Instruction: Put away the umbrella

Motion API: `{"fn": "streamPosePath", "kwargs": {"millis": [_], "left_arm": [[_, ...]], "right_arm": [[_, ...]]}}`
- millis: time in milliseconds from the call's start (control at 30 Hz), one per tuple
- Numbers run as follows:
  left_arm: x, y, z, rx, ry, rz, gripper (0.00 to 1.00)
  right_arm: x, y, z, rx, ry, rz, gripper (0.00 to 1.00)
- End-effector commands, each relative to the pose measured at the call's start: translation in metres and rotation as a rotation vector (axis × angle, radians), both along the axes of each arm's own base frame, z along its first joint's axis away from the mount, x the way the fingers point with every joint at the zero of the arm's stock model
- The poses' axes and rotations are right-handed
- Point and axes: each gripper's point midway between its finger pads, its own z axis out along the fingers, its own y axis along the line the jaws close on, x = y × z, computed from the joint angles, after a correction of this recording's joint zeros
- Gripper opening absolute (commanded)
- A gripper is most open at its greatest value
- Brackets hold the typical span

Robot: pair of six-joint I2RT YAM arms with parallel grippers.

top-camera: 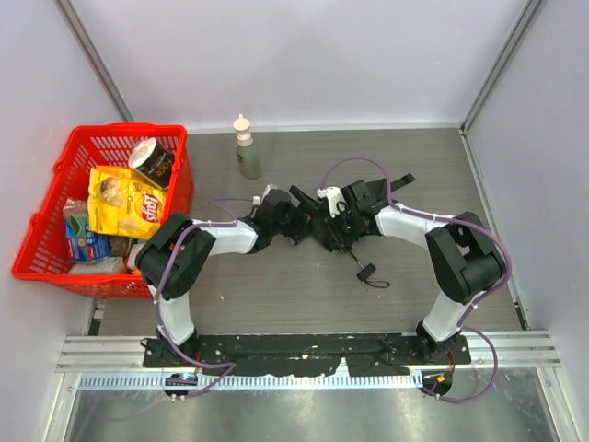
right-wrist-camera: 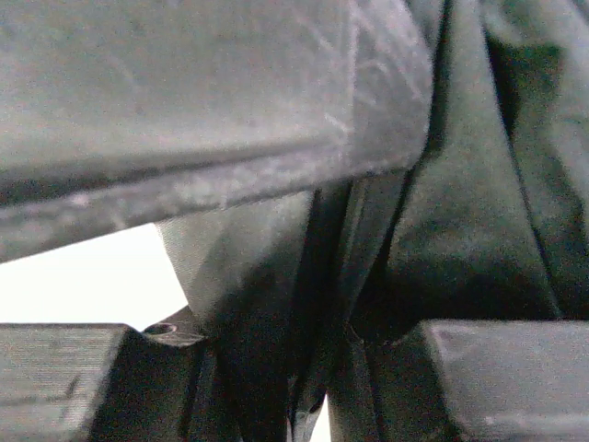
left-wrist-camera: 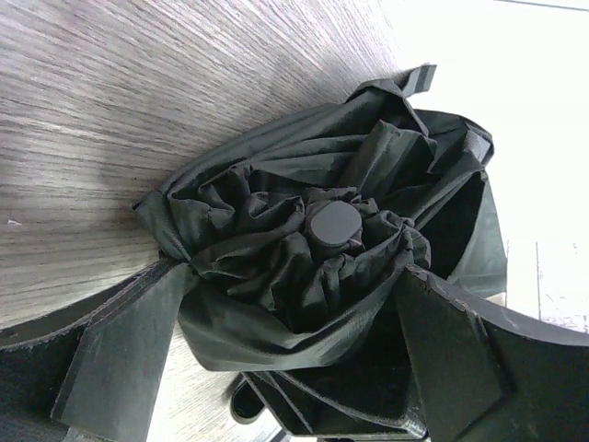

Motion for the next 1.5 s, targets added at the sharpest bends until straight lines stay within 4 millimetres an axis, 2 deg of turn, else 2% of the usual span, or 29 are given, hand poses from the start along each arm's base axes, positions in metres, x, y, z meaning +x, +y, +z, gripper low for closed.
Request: {"fn": "streamPosePath", "kwargs": {"millis": [0,67,167,233,367,433,567,767,833,967,1000,1033,1100,1233,1367,1467], "left_arm": [[0.001,0.0,-0.001,0.018,0.003,0.023,0.99],[0.008,0.008,-0.007,0.085,-0.028,0.057,1.0],[0.012,0.009,-0.019,0.133,-0.02,0.055,1.0],[0.005,0.008,-0.029,0.142,0.023,0.037,0.99],[-0.007,0.026,-0.044,0.21,0.029,0.087,0.94],[-0.012,0.03,-0.053,0.225,0.051,0.086,0.97],[-0.023,0.033,-0.07,0.282,0.18,0.099,1.0],[-0.021,0.022,-0.074,0.31,0.231,0.102,0.99],[-0.02,0.022,-0.075,0.288,0.221,0.113,0.92],[-0.016,0.015,-0.073,0.209,0.175,0.118,0.7],[-0.017,0.014,-0.072,0.199,0.169,0.113,0.69],[-0.016,0.012,-0.07,0.189,0.156,0.109,0.72],[-0.017,0.011,-0.068,0.171,0.136,0.093,0.83],[-0.033,0.019,-0.059,0.175,0.158,0.083,1.0],[-0.046,0.029,-0.042,0.134,0.181,0.114,1.0],[-0.052,0.025,-0.038,0.128,0.232,0.098,1.0]], "right_arm": [[0.005,0.017,0.016,0.051,-0.054,0.061,0.01],[0.003,0.02,0.016,0.05,-0.062,0.079,0.01],[0.003,0.022,0.015,0.038,-0.071,0.099,0.01],[0.005,0.023,0.017,0.038,-0.081,0.102,0.01],[0.013,0.029,0.03,0.06,-0.123,0.111,0.01],[0.015,0.033,0.037,0.077,-0.145,0.119,0.01],[0.012,0.04,0.045,0.083,-0.19,0.163,0.01],[0.007,0.051,0.051,0.06,-0.251,0.216,0.01],[0.008,0.053,0.054,0.071,-0.273,0.219,0.01],[0.003,0.057,0.053,0.1,-0.286,0.243,0.01],[0.004,0.06,0.052,0.104,-0.292,0.245,0.01],[0.004,0.059,0.051,0.099,-0.291,0.242,0.01],[0.001,0.057,0.044,0.09,-0.277,0.239,0.01],[0.004,0.043,0.036,0.045,-0.303,0.173,0.01],[0.013,0.034,0.04,0.044,-0.393,0.111,0.01],[0.012,0.035,0.043,0.054,-0.407,0.111,0.01]]}}
